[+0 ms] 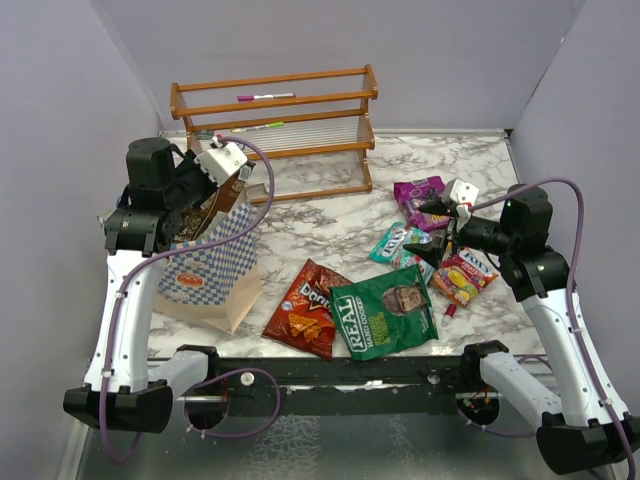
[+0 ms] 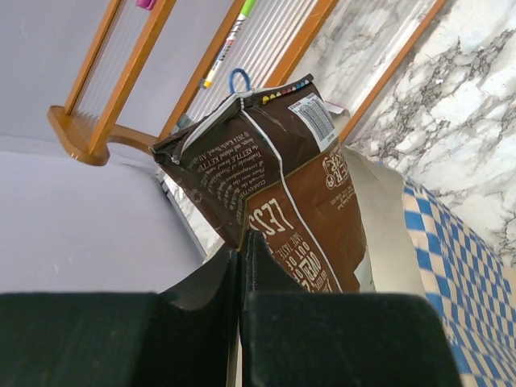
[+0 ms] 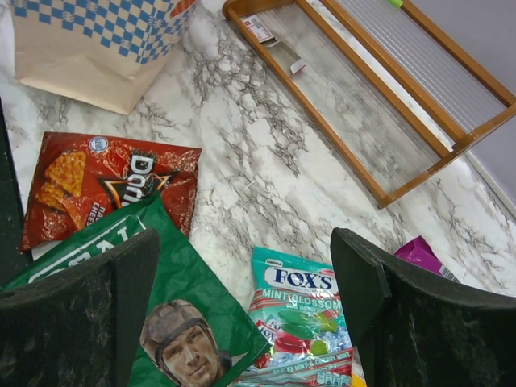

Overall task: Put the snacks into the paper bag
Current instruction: Place the snack in the paper bag.

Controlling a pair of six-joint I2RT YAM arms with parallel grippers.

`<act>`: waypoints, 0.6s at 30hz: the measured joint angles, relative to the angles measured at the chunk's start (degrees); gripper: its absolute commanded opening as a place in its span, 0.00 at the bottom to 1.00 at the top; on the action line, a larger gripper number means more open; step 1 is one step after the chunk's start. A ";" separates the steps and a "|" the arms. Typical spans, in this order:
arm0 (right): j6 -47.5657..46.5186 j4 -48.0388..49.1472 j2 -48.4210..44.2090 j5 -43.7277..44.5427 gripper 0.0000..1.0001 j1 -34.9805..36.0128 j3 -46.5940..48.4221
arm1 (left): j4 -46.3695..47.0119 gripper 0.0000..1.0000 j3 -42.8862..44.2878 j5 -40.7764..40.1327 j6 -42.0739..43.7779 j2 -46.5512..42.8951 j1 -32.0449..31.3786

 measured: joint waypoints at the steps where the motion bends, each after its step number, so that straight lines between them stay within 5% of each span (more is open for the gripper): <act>1: 0.02 0.00 0.07 -0.02 0.87 0.00 0.00 | 0.11 0.00 0.02 -0.48 -0.66 -0.20 0.00; 18: 0.09 0.02 0.42 -0.61 0.87 0.00 0.00 | 2.25 0.00 2.34 -2.49 -8.26 -0.28 0.00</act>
